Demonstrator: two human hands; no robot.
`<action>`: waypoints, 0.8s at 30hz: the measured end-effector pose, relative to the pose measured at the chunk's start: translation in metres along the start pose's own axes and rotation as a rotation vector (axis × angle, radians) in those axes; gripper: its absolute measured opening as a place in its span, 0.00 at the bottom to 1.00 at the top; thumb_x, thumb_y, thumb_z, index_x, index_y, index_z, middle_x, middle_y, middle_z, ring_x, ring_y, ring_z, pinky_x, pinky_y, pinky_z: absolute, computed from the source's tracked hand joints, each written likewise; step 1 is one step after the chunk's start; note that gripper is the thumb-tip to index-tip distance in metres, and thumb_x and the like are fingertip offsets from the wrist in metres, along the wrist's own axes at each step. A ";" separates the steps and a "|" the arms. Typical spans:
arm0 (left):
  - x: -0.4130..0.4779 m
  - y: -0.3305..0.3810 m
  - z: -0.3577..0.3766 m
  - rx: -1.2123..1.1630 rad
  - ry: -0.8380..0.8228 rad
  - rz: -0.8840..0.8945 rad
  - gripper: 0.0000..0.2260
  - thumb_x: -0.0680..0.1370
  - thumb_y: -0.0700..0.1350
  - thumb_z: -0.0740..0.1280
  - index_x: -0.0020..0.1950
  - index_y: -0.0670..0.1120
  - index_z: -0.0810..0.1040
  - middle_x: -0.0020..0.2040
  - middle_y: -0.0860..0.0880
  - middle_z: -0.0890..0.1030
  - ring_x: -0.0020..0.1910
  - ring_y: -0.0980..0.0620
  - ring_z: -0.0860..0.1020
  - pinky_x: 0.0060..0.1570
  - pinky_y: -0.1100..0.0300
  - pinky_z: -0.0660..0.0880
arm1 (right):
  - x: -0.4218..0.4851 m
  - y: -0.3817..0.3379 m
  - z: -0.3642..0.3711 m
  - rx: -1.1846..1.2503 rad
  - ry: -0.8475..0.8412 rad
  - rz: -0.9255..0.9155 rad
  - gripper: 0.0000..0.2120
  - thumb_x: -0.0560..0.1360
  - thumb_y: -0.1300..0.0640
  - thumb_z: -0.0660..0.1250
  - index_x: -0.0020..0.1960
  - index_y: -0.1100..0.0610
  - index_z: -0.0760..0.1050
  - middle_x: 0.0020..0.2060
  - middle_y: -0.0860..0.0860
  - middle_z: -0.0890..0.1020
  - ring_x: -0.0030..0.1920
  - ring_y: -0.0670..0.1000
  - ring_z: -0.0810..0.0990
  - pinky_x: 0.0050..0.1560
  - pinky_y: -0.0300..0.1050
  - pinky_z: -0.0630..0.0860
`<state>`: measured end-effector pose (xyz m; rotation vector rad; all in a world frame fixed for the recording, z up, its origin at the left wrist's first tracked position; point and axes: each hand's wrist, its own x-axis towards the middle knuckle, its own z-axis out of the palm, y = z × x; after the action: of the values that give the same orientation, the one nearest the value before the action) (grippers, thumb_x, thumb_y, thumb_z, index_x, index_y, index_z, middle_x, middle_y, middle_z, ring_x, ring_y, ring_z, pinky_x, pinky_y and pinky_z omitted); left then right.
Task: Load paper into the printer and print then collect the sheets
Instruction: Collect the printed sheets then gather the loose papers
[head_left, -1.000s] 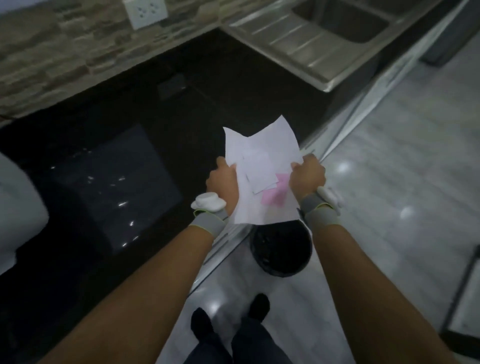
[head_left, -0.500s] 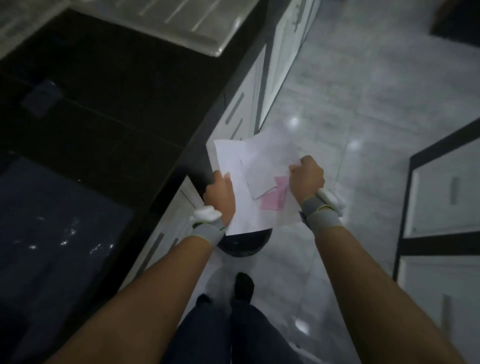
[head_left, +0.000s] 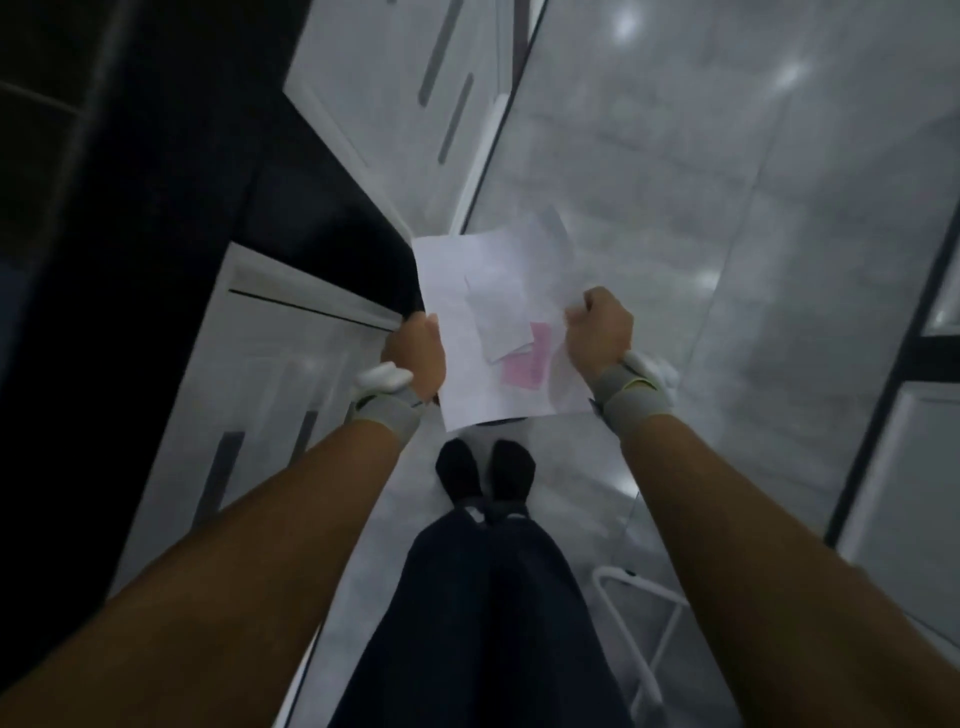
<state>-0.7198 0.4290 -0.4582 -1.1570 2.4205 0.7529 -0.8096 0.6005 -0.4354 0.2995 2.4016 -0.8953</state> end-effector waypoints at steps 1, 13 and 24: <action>0.011 -0.007 0.011 0.025 -0.025 -0.002 0.20 0.84 0.46 0.51 0.46 0.34 0.75 0.54 0.33 0.79 0.54 0.35 0.77 0.50 0.49 0.70 | 0.011 0.007 0.014 -0.009 -0.010 0.005 0.07 0.75 0.64 0.60 0.50 0.66 0.74 0.49 0.63 0.81 0.46 0.58 0.77 0.39 0.41 0.64; 0.104 -0.068 0.130 0.127 -0.239 -0.045 0.20 0.85 0.42 0.50 0.47 0.32 0.77 0.59 0.33 0.78 0.60 0.38 0.76 0.52 0.52 0.67 | 0.091 0.084 0.136 -0.252 -0.108 0.069 0.09 0.77 0.60 0.61 0.54 0.65 0.73 0.52 0.63 0.80 0.52 0.63 0.79 0.51 0.51 0.75; 0.143 -0.077 0.164 0.017 -0.110 -0.064 0.19 0.84 0.45 0.54 0.54 0.31 0.76 0.56 0.33 0.80 0.55 0.37 0.78 0.55 0.52 0.72 | 0.131 0.101 0.159 -0.288 -0.039 0.000 0.10 0.77 0.60 0.60 0.55 0.64 0.70 0.51 0.64 0.80 0.51 0.65 0.79 0.45 0.49 0.71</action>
<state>-0.7311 0.4002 -0.6873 -1.1499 2.2852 0.7538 -0.8117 0.5733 -0.6633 0.1700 2.4528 -0.5380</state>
